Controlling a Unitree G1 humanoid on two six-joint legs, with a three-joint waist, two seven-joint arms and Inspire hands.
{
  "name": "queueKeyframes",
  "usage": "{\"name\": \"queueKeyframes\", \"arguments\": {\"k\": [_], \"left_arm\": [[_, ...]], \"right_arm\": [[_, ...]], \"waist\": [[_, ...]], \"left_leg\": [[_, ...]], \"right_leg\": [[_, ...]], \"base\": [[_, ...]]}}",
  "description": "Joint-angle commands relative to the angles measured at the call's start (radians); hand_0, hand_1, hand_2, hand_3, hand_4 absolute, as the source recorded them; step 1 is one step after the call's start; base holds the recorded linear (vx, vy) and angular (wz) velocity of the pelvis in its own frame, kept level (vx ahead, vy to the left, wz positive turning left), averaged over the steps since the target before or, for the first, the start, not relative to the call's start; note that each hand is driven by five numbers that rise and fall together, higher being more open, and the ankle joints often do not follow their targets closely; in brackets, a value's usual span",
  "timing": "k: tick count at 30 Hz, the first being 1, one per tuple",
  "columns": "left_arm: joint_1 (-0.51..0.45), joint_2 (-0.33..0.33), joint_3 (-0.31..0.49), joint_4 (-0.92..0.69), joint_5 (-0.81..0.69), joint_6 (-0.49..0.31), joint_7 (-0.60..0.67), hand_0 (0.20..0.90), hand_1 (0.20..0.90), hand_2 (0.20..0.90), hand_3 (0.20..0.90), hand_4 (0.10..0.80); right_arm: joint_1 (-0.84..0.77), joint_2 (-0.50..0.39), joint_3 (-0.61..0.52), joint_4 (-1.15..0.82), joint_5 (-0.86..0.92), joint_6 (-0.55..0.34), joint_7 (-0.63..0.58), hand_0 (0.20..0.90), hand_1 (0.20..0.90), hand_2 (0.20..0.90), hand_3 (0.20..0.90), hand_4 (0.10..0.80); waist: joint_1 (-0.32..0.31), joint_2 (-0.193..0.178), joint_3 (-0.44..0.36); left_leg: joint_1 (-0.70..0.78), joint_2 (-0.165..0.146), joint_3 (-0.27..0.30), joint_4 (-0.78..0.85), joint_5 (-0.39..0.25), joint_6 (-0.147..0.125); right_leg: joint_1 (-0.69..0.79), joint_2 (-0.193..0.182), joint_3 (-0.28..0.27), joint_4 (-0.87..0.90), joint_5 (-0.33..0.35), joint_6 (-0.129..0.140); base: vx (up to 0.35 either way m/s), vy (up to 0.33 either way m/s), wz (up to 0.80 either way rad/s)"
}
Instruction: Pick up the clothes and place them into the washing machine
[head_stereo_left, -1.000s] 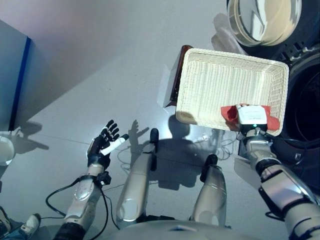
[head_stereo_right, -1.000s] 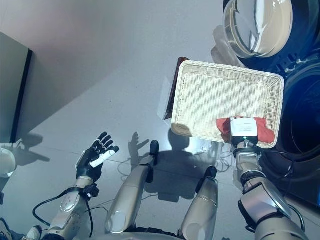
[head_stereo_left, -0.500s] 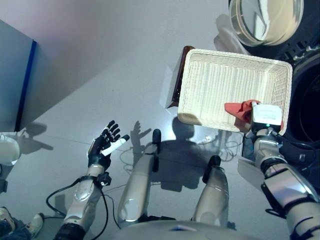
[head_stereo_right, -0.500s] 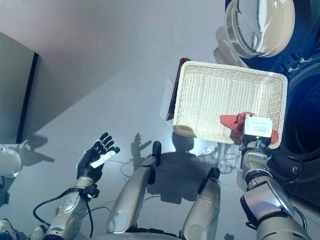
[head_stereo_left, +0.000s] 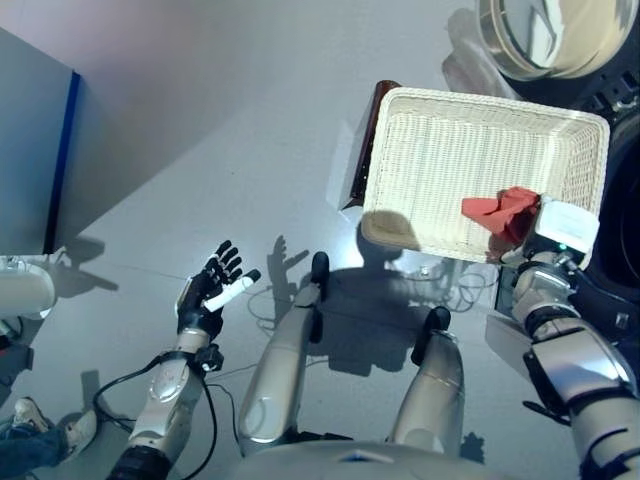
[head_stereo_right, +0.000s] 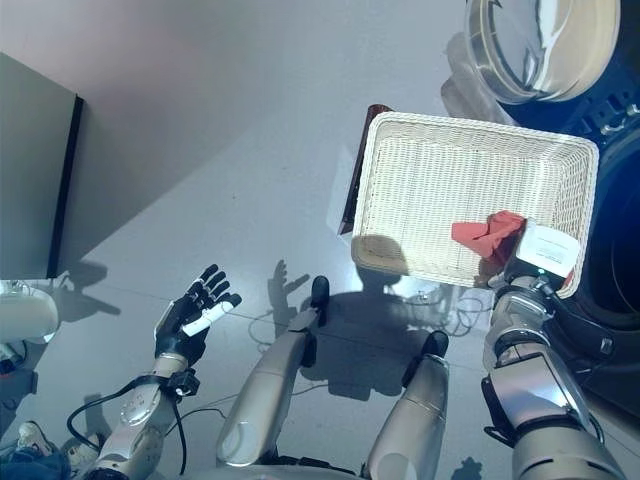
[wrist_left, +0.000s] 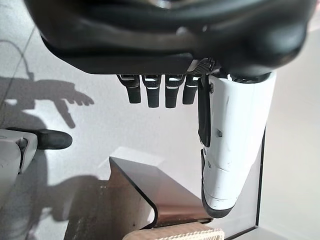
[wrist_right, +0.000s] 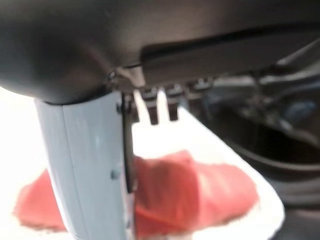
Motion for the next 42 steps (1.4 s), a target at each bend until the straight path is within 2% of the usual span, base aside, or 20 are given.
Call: {"name": "queueKeyframes", "arguments": {"k": [1,9,14,24,31,35,42], "left_arm": [[0.033,0.038,0.011,-0.070,0.013,-0.069,0.017,0.900,0.900,0.900,0.900,0.800],[0.038,0.040,0.007,-0.095,0.017,-0.071,0.030,0.900,0.900,0.900,0.900,0.800],[0.038,0.039,0.006,-0.092,0.014,-0.071,0.034,0.900,0.900,0.900,0.900,0.800],[0.047,0.048,0.020,-0.092,0.009,-0.074,0.038,0.900,0.900,0.900,0.900,0.800],[0.065,0.060,0.023,-0.099,0.008,-0.076,0.031,0.900,0.900,0.900,0.900,0.800],[0.066,0.058,0.030,-0.088,0.007,-0.073,0.037,0.900,0.900,0.900,0.900,0.800],[0.075,0.058,0.029,-0.082,0.000,-0.071,0.030,0.900,0.900,0.900,0.900,0.800]], "right_arm": [[-0.029,-0.117,-0.033,0.004,0.073,0.007,-0.093,0.900,0.900,0.900,0.900,0.800],[-0.056,-0.126,-0.047,0.002,0.115,-0.005,-0.102,0.900,0.900,0.900,0.900,0.800],[-0.051,-0.106,-0.044,0.004,0.116,-0.004,-0.108,0.900,0.900,0.900,0.900,0.800],[-0.038,-0.094,-0.051,0.001,0.113,-0.008,-0.110,0.900,0.900,0.900,0.900,0.800],[-0.045,-0.092,-0.046,0.004,0.116,-0.012,-0.114,0.900,0.900,0.900,0.900,0.800],[-0.029,-0.081,-0.050,-0.004,0.119,-0.017,-0.111,0.900,0.900,0.900,0.900,0.800],[-0.035,-0.067,-0.085,0.003,0.169,-0.039,-0.123,0.900,0.900,0.900,0.900,0.800]], "waist": [[-0.003,0.024,-0.029],[0.001,0.052,-0.012],[-0.001,0.053,-0.009],[-0.013,0.031,-0.019],[-0.012,0.019,-0.032],[-0.015,0.011,-0.033],[-0.014,0.004,-0.042]], "left_leg": [[-0.055,0.023,-0.016,0.106,-0.090,-0.055],[-0.106,0.015,-0.010,0.141,-0.098,-0.052],[-0.118,0.019,-0.007,0.161,-0.109,-0.049],[-0.169,0.031,-0.009,0.303,-0.173,-0.048],[-0.172,0.041,-0.006,0.301,-0.174,-0.053],[-0.177,0.046,-0.013,0.354,-0.200,-0.053],[-0.162,0.050,-0.007,0.334,-0.200,-0.052]], "right_leg": [[-0.060,-0.020,0.019,-0.140,0.223,-0.004],[-0.120,-0.031,0.035,-0.096,0.212,-0.004],[-0.140,-0.028,0.040,-0.067,0.201,-0.007],[-0.198,-0.025,0.068,0.068,0.146,-0.022],[-0.204,-0.017,0.066,0.071,0.139,-0.023],[-0.211,-0.014,0.076,0.118,0.116,-0.034],[-0.193,-0.011,0.067,0.096,0.120,-0.030]], "base": [[0.000,0.000,0.00],[0.000,0.000,0.00],[0.000,0.000,0.00],[-0.001,0.002,-0.02],[-0.001,0.001,-0.02],[0.000,0.000,0.00],[0.005,0.002,0.00]]}}
